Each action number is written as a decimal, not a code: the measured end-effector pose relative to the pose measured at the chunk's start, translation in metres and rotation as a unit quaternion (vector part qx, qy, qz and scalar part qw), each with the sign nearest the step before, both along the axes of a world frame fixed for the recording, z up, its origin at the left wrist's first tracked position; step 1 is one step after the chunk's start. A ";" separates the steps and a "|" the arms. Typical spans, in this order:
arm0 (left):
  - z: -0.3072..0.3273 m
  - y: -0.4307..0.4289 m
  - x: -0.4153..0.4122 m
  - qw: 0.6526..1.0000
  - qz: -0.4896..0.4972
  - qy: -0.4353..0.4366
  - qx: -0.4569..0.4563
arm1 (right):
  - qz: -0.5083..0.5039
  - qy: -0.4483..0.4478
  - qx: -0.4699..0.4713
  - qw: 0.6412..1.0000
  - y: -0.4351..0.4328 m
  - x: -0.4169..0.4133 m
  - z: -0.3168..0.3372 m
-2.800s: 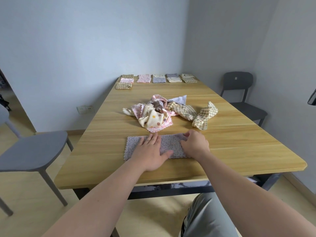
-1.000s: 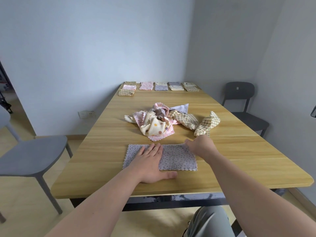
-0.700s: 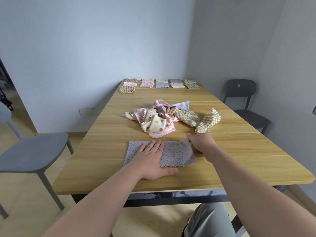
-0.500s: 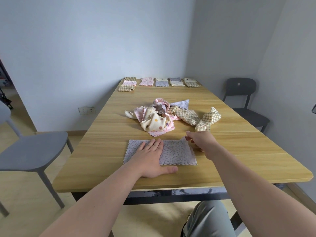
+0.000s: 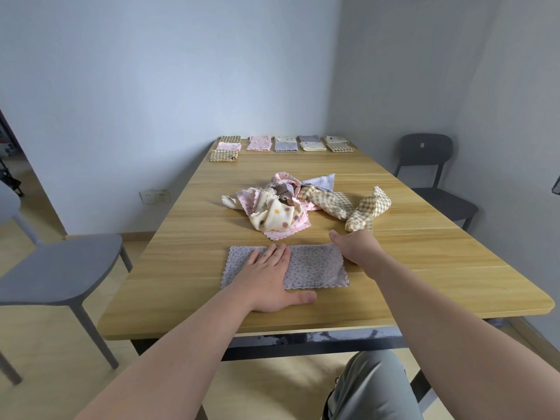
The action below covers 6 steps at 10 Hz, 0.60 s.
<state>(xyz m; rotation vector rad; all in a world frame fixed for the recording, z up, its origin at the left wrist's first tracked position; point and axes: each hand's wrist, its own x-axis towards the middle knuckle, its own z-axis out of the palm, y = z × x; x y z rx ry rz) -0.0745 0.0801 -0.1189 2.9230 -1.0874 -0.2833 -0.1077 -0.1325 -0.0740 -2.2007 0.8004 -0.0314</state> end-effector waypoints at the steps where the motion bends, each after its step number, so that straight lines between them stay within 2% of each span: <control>1: 0.000 0.000 0.000 1.000 0.000 -0.001 -0.001 | 0.008 -0.057 0.054 0.997 0.001 0.000 -0.001; 2: 0.000 0.000 0.000 1.000 0.000 -0.003 0.000 | 0.021 -0.115 0.143 0.983 0.003 -0.004 0.003; 3: 0.000 -0.001 0.000 1.000 0.000 -0.004 -0.001 | -0.013 -0.113 0.166 0.980 0.004 -0.003 0.004; 4: 0.000 -0.001 0.001 1.000 0.000 -0.005 -0.002 | -0.054 -0.091 0.157 0.982 0.001 0.000 0.001; 6: -0.002 0.000 0.002 1.000 -0.001 -0.007 -0.005 | -0.074 -0.111 0.170 0.976 -0.004 0.003 -0.003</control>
